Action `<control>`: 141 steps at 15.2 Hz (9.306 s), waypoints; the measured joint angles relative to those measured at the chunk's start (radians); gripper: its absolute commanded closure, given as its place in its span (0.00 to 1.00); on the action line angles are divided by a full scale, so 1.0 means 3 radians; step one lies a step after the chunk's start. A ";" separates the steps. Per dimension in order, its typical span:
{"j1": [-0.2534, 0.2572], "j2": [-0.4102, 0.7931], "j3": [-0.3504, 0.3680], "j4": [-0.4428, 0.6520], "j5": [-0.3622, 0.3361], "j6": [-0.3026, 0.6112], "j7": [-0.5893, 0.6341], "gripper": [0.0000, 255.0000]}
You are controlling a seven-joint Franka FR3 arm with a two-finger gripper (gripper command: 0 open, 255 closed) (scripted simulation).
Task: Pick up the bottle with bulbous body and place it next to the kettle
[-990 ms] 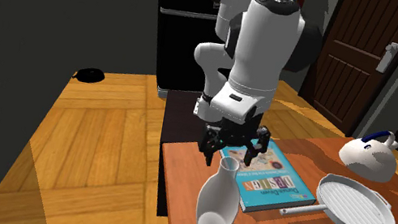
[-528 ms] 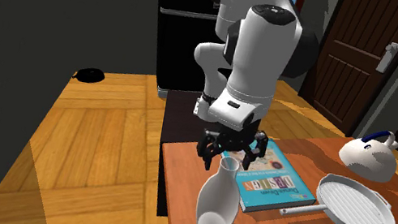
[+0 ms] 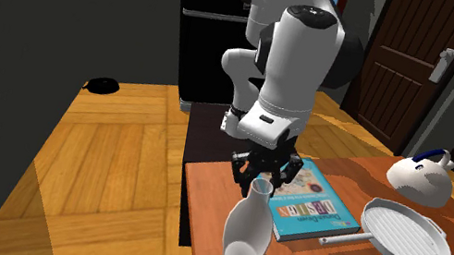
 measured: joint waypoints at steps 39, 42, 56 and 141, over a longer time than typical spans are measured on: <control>-0.0025 0.0054 -0.0013 0.1609 0.0006 -0.1553 -0.0021 1.00; -0.0035 0.0142 -0.0014 0.1876 0.0015 -0.1733 -0.0027 1.00; 0.0085 0.0191 0.0030 0.2496 0.0007 -0.2306 0.0140 1.00; 0.1907 -0.0951 0.1491 -0.0416 -0.0069 -0.0593 0.3408 1.00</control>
